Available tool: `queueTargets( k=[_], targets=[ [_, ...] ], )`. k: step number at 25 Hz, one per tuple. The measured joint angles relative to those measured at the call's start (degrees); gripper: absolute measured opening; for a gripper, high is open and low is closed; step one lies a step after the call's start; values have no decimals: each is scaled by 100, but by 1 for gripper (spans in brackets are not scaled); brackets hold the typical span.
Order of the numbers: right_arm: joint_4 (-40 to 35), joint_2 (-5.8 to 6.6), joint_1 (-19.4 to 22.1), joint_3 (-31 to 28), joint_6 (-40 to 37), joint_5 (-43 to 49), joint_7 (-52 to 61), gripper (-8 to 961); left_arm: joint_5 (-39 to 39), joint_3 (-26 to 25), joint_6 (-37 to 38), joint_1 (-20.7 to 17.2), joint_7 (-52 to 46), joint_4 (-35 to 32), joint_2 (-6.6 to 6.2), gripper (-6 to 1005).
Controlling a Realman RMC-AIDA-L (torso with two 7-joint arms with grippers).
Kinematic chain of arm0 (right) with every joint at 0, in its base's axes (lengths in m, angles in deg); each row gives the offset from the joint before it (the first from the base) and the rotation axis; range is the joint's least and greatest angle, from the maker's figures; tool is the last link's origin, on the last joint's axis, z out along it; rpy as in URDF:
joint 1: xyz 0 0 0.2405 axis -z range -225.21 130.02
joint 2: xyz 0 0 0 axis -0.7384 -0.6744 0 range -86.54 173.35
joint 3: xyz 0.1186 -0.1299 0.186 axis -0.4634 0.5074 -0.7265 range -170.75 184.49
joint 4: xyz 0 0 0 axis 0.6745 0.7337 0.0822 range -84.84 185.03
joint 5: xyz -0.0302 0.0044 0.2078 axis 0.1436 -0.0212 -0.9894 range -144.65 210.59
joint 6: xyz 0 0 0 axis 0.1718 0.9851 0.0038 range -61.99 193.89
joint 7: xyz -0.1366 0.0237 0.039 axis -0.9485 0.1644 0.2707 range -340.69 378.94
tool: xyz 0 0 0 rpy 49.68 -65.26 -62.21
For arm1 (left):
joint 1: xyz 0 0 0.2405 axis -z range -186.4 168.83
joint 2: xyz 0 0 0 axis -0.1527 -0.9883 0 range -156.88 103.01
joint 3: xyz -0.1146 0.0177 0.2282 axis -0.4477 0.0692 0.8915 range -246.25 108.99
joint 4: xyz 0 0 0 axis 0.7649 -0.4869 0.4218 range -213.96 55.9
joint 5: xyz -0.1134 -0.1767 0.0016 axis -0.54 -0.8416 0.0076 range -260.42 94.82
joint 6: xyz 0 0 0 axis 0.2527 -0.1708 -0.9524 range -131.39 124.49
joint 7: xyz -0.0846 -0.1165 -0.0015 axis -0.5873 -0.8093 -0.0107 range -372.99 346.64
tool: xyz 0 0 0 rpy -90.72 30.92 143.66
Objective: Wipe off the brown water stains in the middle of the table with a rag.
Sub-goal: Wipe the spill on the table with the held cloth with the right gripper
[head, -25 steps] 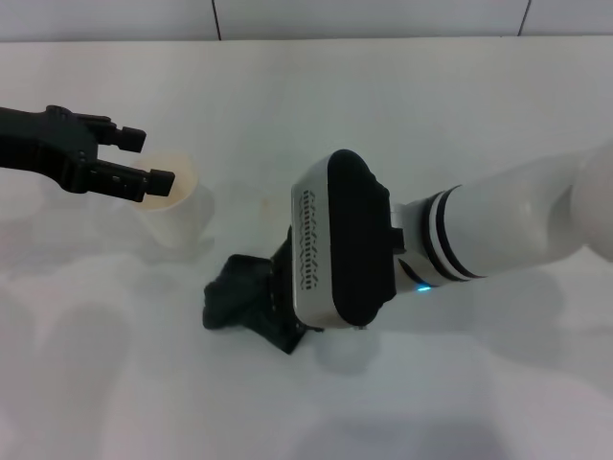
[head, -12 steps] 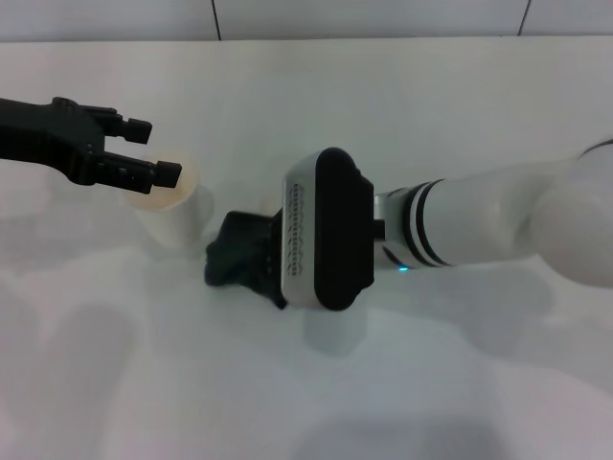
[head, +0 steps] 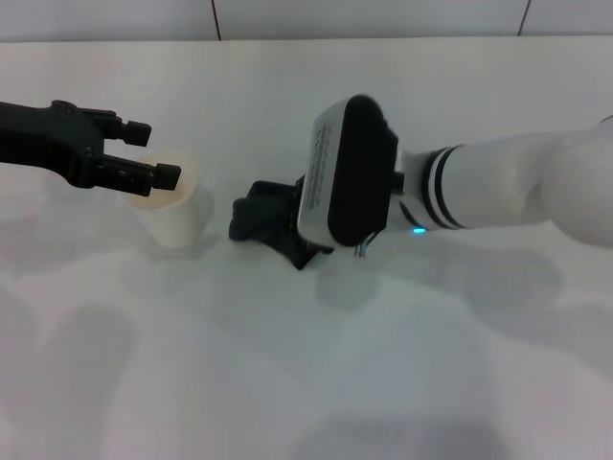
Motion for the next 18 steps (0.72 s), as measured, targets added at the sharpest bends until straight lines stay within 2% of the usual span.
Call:
queueTargets(
  k=[9, 14, 18],
  targets=[
    [-6, 4, 86, -202, -202, 29, 31, 72, 20, 0, 4, 11, 0, 0, -1, 893],
    [-534, 40, 222, -97, -868, 53, -85, 72, 22, 0, 4, -3, 0, 0, -21, 893],
    [-1119, 42, 530, -125, -1427, 290, -219, 72, 24, 0, 1, -11, 0, 0, -37, 893]
  ],
)
